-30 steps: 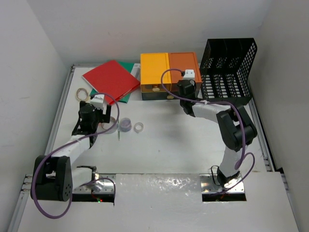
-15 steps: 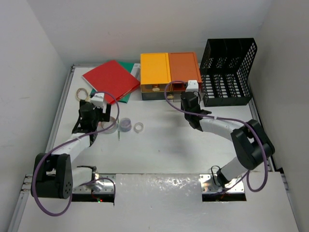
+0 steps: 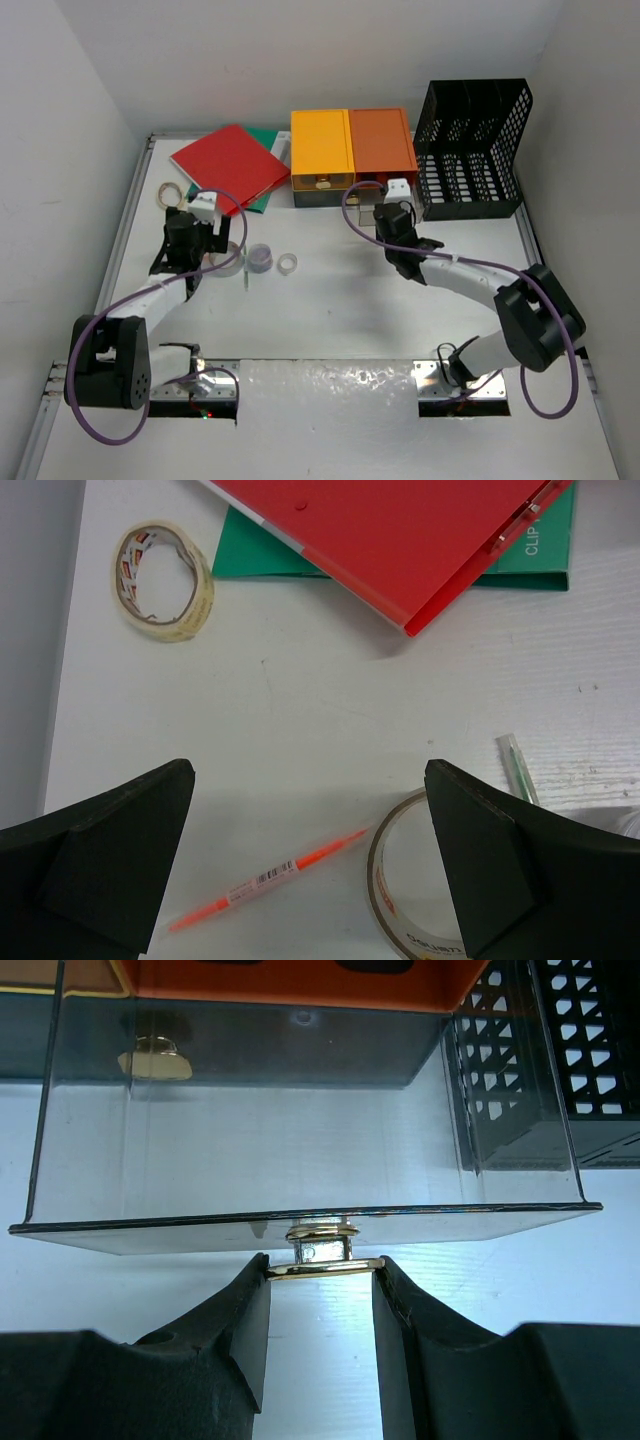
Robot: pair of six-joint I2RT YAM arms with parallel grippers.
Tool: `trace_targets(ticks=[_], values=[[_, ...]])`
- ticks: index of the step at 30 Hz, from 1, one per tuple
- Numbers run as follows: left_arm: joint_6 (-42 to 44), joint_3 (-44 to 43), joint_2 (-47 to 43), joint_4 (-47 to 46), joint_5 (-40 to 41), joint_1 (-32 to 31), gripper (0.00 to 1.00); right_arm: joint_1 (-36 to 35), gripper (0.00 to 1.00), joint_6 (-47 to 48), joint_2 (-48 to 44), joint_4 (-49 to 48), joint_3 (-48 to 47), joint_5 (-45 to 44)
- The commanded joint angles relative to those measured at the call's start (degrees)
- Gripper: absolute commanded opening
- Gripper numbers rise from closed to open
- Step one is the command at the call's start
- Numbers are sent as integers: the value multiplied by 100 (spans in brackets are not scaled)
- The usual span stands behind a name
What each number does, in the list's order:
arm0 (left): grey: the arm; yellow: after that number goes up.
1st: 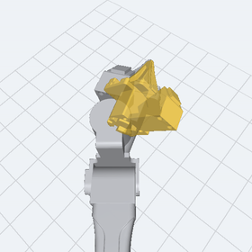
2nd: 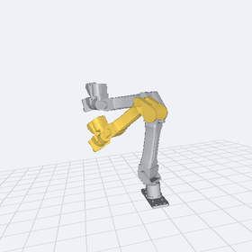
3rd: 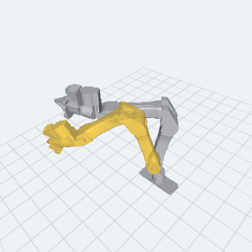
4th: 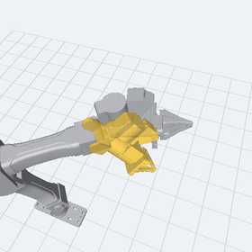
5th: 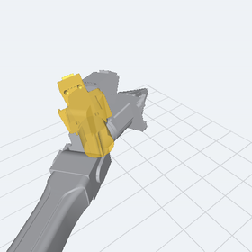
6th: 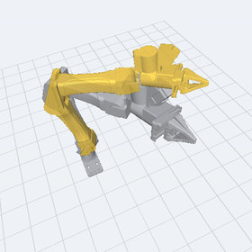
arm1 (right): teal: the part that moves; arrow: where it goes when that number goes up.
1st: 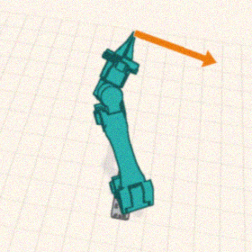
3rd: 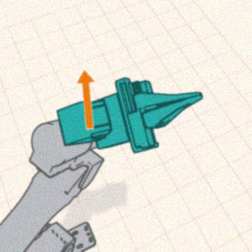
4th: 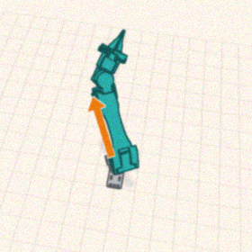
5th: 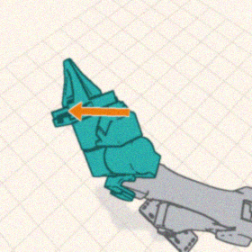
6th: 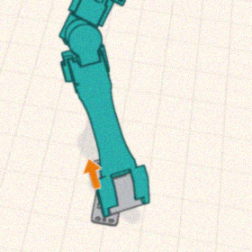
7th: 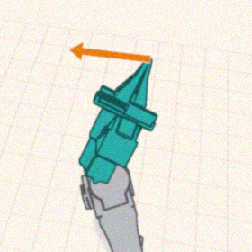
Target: Organize the desk
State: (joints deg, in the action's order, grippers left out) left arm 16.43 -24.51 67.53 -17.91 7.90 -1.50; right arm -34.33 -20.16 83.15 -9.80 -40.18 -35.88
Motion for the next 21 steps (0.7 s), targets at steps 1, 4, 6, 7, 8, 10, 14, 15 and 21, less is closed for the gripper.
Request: trace_targets(ticks=[1,4,6,7,8,10,14,15,21], values=[[36,-291,6,-73,-25,44,100,-180,38,126,-256,22,-60,556],[80,-300,23,-55,-8,44,100,-180,68,170,-387,171,-68,696],[98,-317,50,-55,1,44,100,-197,78,214,-527,338,-86,792],[106,-326,85,-28,18,44,100,-197,80,241,-581,408,-112,862],[115,-343,103,-19,18,44,100,-206,82,276,-633,513,-121,924],[115,-387,173,33,45,44,100,-224,89,390,-826,602,-121,1047],[238,-467,243,191,185,44,100,-302,92,732,-1196,708,-130,1678],[282,-502,226,235,220,53,100,-320,93,820,-1249,708,-156,1828],[625,-948,243,893,625,349,100,-706,94,1391,-1127,936,-850,2916]])
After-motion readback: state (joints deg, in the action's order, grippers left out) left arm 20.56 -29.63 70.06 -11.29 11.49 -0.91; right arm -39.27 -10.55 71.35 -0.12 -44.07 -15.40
